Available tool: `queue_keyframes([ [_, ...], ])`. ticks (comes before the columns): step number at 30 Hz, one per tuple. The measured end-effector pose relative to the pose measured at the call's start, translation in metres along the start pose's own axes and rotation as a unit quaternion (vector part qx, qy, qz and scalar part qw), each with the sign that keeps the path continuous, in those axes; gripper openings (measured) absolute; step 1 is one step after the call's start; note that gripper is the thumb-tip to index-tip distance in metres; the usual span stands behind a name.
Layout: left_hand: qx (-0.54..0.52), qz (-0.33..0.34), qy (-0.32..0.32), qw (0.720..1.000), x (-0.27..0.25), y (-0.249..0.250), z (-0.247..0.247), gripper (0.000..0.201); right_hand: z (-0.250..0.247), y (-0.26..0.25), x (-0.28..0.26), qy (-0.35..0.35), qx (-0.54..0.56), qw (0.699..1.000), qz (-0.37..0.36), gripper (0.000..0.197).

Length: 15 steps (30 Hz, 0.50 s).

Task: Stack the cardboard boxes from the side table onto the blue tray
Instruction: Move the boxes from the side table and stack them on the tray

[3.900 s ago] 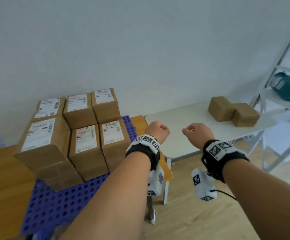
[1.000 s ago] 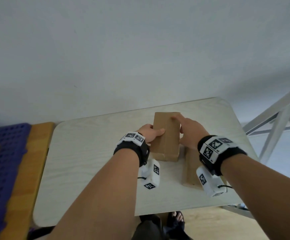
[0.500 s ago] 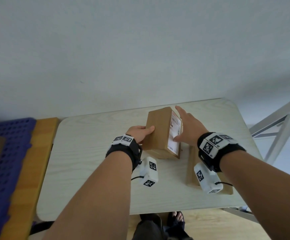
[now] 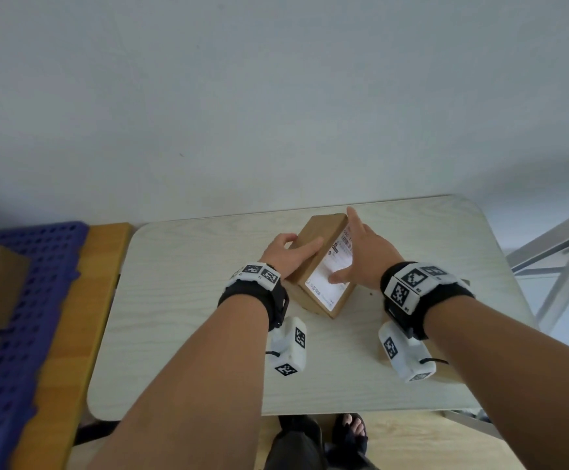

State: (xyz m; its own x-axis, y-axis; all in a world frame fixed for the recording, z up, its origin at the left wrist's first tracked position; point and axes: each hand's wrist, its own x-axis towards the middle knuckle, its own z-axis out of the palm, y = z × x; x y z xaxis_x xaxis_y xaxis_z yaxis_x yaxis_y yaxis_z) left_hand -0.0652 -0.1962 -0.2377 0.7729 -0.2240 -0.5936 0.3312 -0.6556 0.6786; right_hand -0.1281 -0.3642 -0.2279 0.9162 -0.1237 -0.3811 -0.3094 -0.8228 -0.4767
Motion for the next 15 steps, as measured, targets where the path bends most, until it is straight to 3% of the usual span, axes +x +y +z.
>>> queue_keyframes([
  [3, 0.023, -0.008, -0.042, 0.999, -0.002, -0.003, 0.000, 0.099, 0.001, -0.002, -0.001, -0.001, 0.004, 1.000, 0.004, 0.131],
  [5, 0.016, -0.008, -0.044, 0.999, 0.000, -0.006, -0.001, 0.100, 0.002, -0.004, -0.003, -0.002, 0.020, 1.000, 0.000, 0.126],
  [8, -0.023, -0.028, -0.045, 0.998, 0.004, -0.013, -0.006, 0.087, 0.005, -0.007, -0.005, 0.006, 0.057, 0.998, 0.006, 0.112],
  [11, -0.070, -0.024, -0.071, 0.995, 0.004, -0.018, -0.015, 0.063, 0.006, -0.008, -0.004, 0.022, 0.124, 0.990, 0.060, 0.094],
  [15, -0.182, -0.024, -0.094, 0.978, 0.003, -0.019, -0.027, 0.058, 0.001, -0.012, -0.003, 0.067, 0.288, 0.943, 0.150, 0.083],
])
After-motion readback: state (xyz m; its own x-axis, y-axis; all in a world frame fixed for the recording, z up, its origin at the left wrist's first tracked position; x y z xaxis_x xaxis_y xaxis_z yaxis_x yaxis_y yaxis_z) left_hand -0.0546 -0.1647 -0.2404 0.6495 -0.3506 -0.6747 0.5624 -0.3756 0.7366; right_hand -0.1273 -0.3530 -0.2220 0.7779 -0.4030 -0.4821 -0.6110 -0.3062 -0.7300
